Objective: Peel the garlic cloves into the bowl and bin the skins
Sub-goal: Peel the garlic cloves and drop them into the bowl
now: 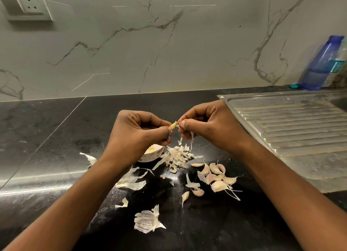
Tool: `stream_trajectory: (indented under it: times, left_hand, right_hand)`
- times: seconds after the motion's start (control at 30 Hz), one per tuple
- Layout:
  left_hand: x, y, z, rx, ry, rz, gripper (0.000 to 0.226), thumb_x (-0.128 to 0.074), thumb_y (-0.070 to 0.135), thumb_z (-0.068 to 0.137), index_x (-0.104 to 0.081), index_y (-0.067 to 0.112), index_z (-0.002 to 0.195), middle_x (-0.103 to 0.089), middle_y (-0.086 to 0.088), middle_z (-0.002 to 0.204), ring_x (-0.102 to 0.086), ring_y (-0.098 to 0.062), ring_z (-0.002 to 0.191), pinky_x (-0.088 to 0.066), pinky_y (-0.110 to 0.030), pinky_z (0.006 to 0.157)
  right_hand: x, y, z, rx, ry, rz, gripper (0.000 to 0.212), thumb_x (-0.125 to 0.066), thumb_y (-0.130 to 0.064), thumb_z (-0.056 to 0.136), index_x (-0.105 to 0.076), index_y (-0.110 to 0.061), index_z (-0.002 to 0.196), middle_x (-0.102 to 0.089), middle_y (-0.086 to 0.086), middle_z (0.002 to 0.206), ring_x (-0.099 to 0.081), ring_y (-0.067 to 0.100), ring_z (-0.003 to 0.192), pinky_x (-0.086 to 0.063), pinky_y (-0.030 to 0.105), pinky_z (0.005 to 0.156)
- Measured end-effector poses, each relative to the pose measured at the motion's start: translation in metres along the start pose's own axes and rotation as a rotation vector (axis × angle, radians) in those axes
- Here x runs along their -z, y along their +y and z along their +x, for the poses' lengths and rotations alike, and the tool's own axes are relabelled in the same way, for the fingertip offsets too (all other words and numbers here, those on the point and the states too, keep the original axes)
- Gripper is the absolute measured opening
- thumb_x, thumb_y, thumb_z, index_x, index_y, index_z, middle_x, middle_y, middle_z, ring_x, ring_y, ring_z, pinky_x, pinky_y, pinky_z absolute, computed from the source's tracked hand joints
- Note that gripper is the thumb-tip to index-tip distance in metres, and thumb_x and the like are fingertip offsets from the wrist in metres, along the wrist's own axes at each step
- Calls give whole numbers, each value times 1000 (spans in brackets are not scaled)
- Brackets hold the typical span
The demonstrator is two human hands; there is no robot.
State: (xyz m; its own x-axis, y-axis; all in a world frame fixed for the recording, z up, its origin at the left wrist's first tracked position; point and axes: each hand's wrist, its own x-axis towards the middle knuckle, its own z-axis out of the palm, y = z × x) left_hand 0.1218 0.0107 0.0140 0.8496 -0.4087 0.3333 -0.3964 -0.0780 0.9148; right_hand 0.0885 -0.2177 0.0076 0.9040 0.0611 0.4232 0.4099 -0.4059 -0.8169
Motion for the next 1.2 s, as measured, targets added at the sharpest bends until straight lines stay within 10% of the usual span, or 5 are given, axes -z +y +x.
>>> stream_trajectory:
  times: [0.3,0.6,0.8,1.2]
  left_hand:
    - [9,2,6,137,12,-138,11,-74,-1,87,-78,-2,98,-79,-20,87,-74,-25,66,-62,-23,62]
    - [48,9,13,203,-86,298,3,-78,3,88,-81,2,89,-76,-7,69,-57,-12,50,-47,-19,45]
    - [48,1,16,177,-50,544,9,-88,12,79,-84,20,77,-79,5,77,-75,-17,81,-62,-39,81]
    - [44,-5,17,102,-30,567,8,-88,24,82,-84,23,75,-77,9,70,-71,-9,73,-53,-29,71]
  right_hand:
    - [6,6,3,-14,35,-85,7,-83,-10,91,-80,-6,95,-80,6,81,-78,21,72,-64,28,70]
    - [4,9,2,-127,-123,-261,14,-72,-23,100,-83,-14,99,-80,-1,85,-78,19,80,-67,35,76]
    - [9,7,0,-155,-162,-313,4,-86,-18,89,-84,-19,92,-80,-8,84,-76,9,80,-60,23,75]
    - [16,1,0,-213,-295,-214,30,-54,7,92,-75,-6,75,-81,4,91,-77,15,100,-59,40,83]
